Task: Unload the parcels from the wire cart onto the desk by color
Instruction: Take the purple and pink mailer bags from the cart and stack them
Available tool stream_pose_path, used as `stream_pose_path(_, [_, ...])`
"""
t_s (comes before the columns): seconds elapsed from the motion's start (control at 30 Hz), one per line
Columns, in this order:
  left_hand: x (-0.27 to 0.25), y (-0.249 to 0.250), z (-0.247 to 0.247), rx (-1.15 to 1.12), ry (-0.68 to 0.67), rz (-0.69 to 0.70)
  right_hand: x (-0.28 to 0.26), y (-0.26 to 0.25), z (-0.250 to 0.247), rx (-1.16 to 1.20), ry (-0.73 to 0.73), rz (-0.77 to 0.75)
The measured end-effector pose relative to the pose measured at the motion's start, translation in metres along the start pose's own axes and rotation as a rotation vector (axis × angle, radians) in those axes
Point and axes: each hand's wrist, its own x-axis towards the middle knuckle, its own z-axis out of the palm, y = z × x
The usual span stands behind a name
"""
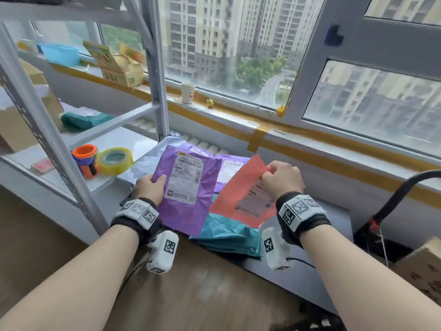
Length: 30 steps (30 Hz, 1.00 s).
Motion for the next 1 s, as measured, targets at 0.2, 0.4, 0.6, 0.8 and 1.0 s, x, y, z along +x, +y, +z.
stream_pose_path(0.2, [0.072,0.012,0.010,0.136,0.018,0.006,0.071,-0.027,0.043,-0.050,-0.118,0.047])
stream_pose_path(0.4, [0.152,0.038,0.041,0.203,-0.019,0.012,0.152,-0.048,0.083,-0.098,-0.222,0.069])
stream_pose_path(0.6, [0.200,0.045,0.079,0.230,-0.073,-0.016,0.202,-0.058,0.114,-0.080,-0.267,0.030])
stream_pose_path(0.8, [0.229,0.028,0.107,0.368,-0.198,-0.043,0.216,-0.041,0.147,-0.004,-0.284,0.088])
stream_pose_path(1.0, [0.236,0.020,0.108,0.440,-0.224,-0.062,0.198,-0.011,0.145,-0.135,-0.221,0.400])
